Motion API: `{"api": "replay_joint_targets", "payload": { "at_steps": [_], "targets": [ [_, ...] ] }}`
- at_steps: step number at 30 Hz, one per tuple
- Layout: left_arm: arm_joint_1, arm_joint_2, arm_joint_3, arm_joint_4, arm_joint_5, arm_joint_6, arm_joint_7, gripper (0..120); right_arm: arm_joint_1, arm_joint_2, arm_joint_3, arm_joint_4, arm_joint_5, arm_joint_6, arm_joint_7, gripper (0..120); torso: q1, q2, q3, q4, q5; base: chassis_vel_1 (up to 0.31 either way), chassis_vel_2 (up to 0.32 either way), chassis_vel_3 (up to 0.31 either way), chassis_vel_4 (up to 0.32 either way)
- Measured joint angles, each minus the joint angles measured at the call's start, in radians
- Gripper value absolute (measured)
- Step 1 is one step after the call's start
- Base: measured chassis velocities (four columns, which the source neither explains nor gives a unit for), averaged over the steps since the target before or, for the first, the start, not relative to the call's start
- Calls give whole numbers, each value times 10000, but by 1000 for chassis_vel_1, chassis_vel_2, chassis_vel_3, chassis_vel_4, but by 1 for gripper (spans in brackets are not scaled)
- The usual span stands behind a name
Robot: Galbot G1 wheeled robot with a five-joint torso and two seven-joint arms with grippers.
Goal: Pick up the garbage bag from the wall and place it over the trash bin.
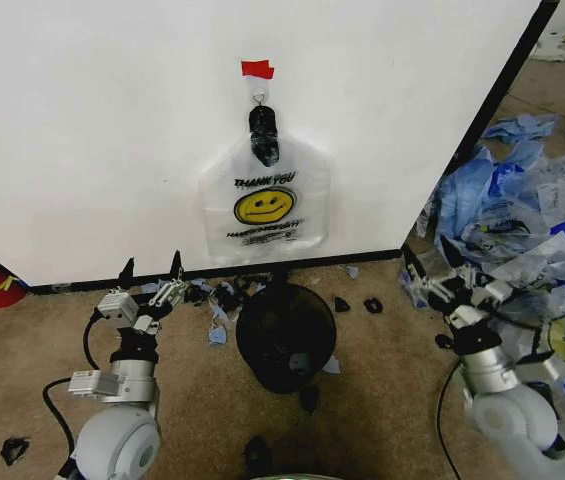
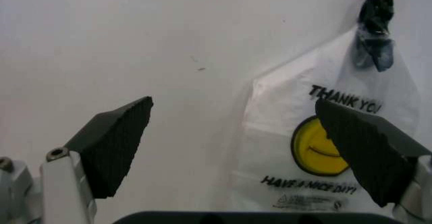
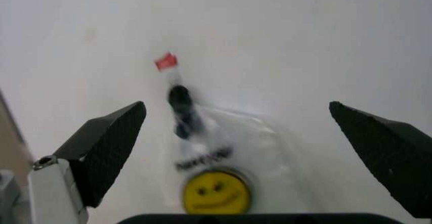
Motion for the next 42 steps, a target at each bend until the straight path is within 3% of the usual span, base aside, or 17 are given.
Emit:
{"api": "replay_joint_targets", "payload": {
  "at_steps": [5,6,9,12,20,26,42],
  "targets": [
    [228,-110,-359,-104,-8,82,-80,96,1440,-718,-616,85,2796,-1034,-396,100,0,0,0,3,0,0,0,0,0],
    [228,-110,-359,-104,-8,82,-80,96,1440,-718,-616,85,2796,-1034,-396,100,0,0,0,3,0,0,0,0,0],
    [682,-246,-834,-254,-131,192,-146,96,3388,-1015,-1751,-460,4594,-1715,-478,100,1,0,1,1,0,0,0,0,0],
    [993,-380,-1254,-372,-173,244,-206,96,4686,-921,-2892,-1086,5295,-2029,-519,100,1,0,1,-1,2,0,0,0,0],
    [1782,-1195,-1707,-666,149,227,-207,96,7502,247,-5006,-3332,5606,-2158,-479,100,1,0,2,5,-3,0,0,0,0],
    [2058,-1572,-1863,-766,405,168,-180,95,8345,931,-5984,-4459,5820,-2340,-714,100,2,0,2,-1,0,0,0,0,0],
    [2365,-1846,-1955,-1014,643,59,-142,95,9549,2365,-6787,-6314,5788,-2573,-802,100,1,-1,0,1,0,0,0,0,0]
  ]
}}
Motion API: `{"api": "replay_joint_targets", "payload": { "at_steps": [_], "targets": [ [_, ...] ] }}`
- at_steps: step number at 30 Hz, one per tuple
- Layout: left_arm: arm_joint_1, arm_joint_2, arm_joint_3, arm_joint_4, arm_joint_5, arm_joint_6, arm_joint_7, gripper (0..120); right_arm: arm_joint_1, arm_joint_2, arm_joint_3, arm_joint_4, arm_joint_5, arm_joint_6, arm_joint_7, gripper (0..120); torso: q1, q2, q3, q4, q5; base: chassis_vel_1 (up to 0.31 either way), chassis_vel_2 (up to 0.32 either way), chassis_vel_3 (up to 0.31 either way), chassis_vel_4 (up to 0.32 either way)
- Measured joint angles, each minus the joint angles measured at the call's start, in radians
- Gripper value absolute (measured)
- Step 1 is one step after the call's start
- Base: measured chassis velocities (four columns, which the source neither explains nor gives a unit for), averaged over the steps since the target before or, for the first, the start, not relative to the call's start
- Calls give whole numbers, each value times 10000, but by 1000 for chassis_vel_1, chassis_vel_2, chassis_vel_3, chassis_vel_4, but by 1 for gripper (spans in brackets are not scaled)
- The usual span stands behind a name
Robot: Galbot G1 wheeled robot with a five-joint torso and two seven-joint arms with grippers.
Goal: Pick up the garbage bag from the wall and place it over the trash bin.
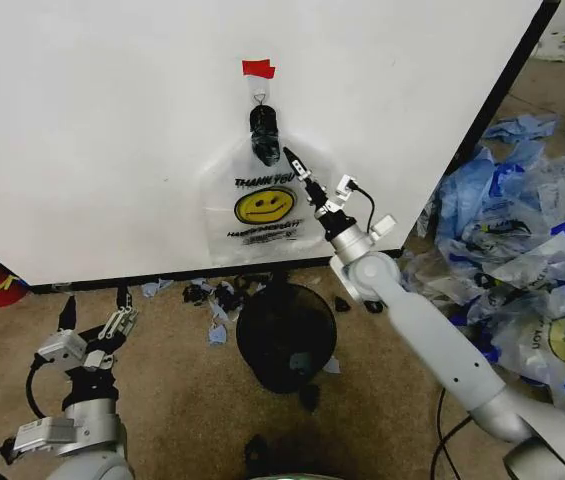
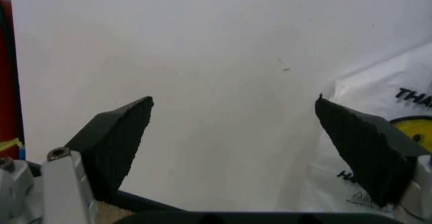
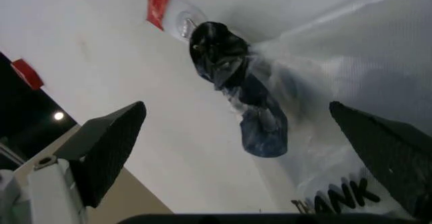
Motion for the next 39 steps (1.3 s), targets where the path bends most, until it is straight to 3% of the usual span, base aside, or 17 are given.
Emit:
{"api": "replay_joint_targets", "payload": {
  "at_steps": [19,39],
  "targets": [
    [66,-51,179,-20,27,-17,18,95,587,975,-189,-1094,-320,-118,-517,97,-1,0,0,-2,0,0,0,0,0],
    [-75,56,519,105,29,57,89,96,471,809,-106,-1031,-512,51,-548,24,-1,0,0,-3,1,0,0,0,0]
  ]
}}
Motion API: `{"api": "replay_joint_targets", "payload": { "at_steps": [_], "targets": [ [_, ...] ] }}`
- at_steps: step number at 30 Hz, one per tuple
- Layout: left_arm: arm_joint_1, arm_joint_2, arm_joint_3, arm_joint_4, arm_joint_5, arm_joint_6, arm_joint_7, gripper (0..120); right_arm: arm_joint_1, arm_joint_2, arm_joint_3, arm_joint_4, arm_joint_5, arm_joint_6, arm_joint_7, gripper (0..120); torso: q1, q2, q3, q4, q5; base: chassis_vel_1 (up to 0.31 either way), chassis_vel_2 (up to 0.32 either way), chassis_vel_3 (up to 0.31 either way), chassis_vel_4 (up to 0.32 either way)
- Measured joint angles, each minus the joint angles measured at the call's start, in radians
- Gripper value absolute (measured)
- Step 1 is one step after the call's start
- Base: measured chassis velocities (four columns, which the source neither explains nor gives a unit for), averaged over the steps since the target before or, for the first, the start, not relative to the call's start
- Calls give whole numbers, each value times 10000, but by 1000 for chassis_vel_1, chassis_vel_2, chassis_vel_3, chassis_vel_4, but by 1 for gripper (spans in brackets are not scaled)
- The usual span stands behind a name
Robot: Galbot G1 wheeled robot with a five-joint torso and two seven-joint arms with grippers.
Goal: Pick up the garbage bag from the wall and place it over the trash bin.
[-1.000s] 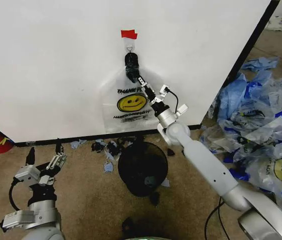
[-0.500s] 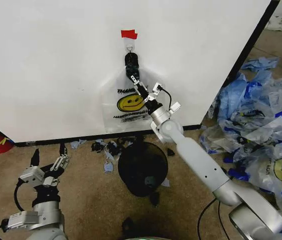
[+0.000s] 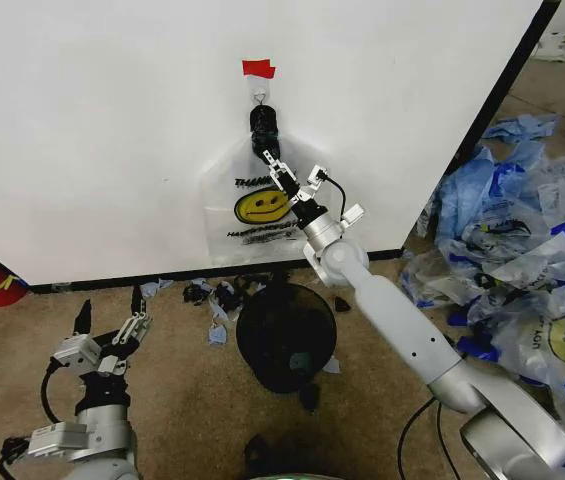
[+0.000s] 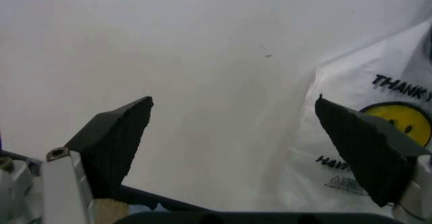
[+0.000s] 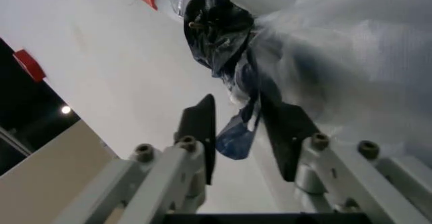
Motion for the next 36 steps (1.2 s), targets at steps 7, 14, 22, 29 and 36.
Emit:
{"api": "replay_joint_targets", "payload": {
  "at_steps": [7,14,22,29,36],
  "targets": [
    [90,87,-66,-122,-66,37,-19,96,-94,-138,64,171,1,48,86,0,0,0,0,1,0,0,0,0,0],
    [188,56,-72,-187,-63,27,-23,96,-111,-124,92,167,59,52,68,0,0,0,0,3,0,0,0,0,0],
    [136,31,-15,-169,-38,14,-61,96,-852,-741,45,1190,-30,156,32,0,0,0,0,0,2,0,0,0,0],
    [139,-157,354,-131,185,-26,-64,95,-1692,-1462,68,2244,-80,194,146,0,-1,1,-1,0,0,0,0,0,0],
    [217,-167,441,-282,283,-44,-47,95,-2659,-1858,137,2643,-275,207,82,0,-1,2,-1,3,3,0,0,0,0]
  ]
}}
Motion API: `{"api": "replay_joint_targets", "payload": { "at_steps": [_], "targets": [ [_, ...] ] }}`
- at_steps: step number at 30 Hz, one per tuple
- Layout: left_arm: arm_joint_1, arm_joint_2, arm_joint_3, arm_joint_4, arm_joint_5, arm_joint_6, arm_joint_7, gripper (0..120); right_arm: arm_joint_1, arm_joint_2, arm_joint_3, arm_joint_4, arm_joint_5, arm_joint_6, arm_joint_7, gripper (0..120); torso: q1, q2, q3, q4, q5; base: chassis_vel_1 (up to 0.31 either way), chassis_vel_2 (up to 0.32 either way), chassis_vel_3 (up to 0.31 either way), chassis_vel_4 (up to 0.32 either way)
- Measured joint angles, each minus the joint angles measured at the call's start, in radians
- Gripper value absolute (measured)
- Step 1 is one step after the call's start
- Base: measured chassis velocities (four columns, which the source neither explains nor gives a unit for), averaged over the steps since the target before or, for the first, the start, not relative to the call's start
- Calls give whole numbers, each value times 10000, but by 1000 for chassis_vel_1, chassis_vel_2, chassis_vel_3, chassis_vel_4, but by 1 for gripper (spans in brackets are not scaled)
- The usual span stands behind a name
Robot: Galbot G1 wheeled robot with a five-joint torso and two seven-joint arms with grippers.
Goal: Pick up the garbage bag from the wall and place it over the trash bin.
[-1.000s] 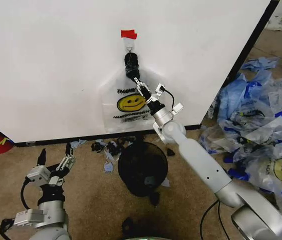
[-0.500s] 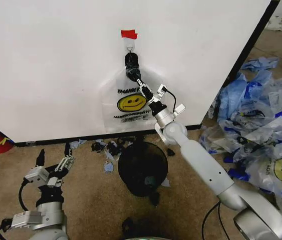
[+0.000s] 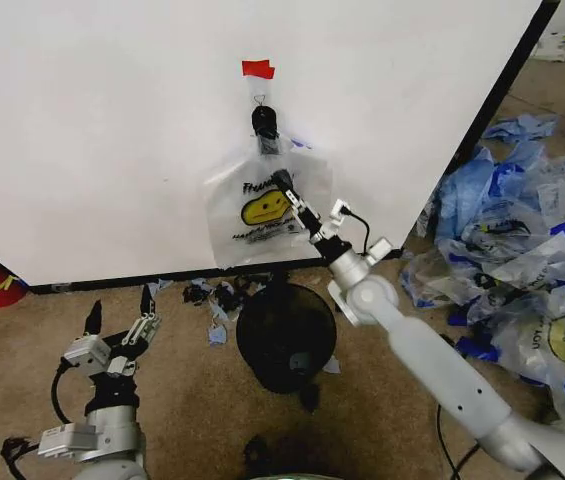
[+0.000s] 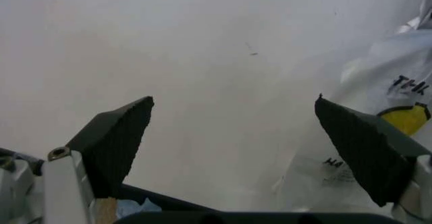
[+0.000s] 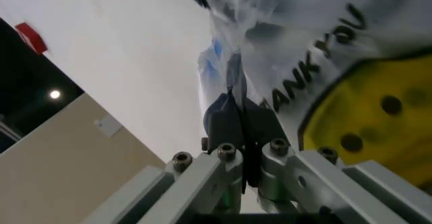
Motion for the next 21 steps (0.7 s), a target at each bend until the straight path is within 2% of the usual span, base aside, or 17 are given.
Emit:
{"api": "replay_joint_targets", "payload": {
  "at_steps": [11,17,21],
  "targets": [
    [29,-36,166,-34,132,-47,14,95,-1490,-847,446,1341,-172,39,-66,0,0,0,0,-1,-3,0,0,0,0],
    [10,64,243,-38,139,-47,6,94,-2418,-1902,606,1803,-273,-112,-984,0,0,0,0,-3,0,0,0,0,0],
    [11,90,271,-62,136,-47,-1,94,-2742,-2267,753,1878,-283,-282,-1434,0,0,0,0,-3,-2,0,0,0,0]
  ]
}}
